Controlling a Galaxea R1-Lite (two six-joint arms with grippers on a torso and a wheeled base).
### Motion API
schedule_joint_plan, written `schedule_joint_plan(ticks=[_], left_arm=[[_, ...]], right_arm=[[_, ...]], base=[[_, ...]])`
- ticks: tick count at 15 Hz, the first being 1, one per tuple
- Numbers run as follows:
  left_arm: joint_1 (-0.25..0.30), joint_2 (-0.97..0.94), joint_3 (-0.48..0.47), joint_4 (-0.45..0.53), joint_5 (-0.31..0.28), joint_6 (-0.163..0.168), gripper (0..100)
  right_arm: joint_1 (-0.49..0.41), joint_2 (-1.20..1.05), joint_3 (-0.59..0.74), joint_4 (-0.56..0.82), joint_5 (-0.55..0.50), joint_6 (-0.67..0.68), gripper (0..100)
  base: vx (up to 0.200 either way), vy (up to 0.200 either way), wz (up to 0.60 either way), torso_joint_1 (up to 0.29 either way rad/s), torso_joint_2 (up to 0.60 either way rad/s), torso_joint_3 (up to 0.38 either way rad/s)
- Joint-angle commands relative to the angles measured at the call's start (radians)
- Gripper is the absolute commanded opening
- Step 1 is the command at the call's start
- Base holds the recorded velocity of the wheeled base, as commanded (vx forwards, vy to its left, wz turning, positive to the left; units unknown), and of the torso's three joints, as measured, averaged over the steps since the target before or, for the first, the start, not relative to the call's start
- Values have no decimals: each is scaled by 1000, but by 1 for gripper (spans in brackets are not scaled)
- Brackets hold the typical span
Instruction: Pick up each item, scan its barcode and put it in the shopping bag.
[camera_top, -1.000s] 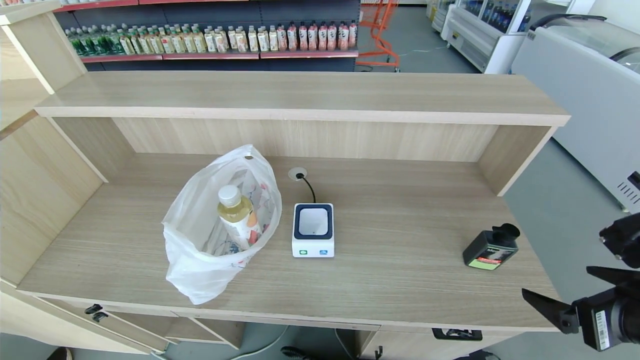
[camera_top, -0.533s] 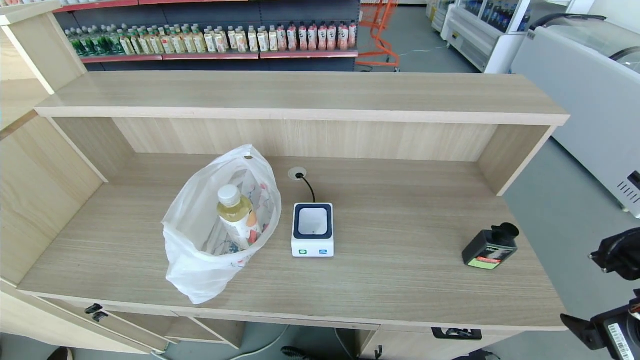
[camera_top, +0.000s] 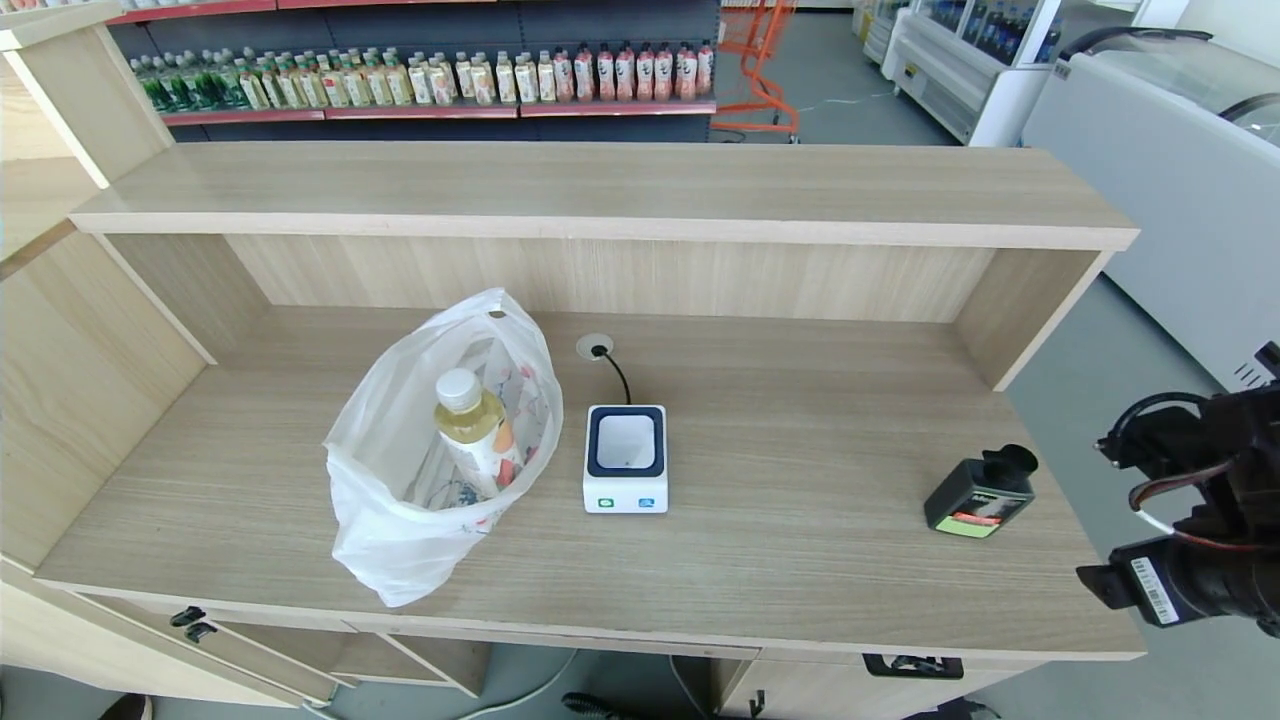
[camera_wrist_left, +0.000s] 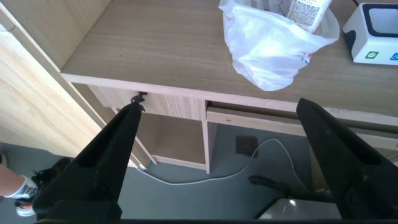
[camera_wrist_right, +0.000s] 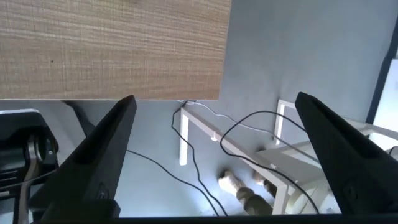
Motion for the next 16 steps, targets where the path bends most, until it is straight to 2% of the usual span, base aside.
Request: schedule_joint_plan(ticks=[1,3,6,16], left_arm=[[0,0,0,0,1,0,100],[0,0,0,0,1,0,100],[0,0,0,0,1,0,100],[2,0,0,0,1,0,100]], right_arm=[[-17,138,-6,-89,3,-4,100],[-19,210,-18,-186,16,-55,100],[-19,307,-56,-258,58,-96,100],[-17,434,-121,-374,205,-197,100]], base=[[0,0,0,0,0,0],[0,0,0,0,0,0],[0,0,0,0,0,0],[0,0,0,0,0,0]])
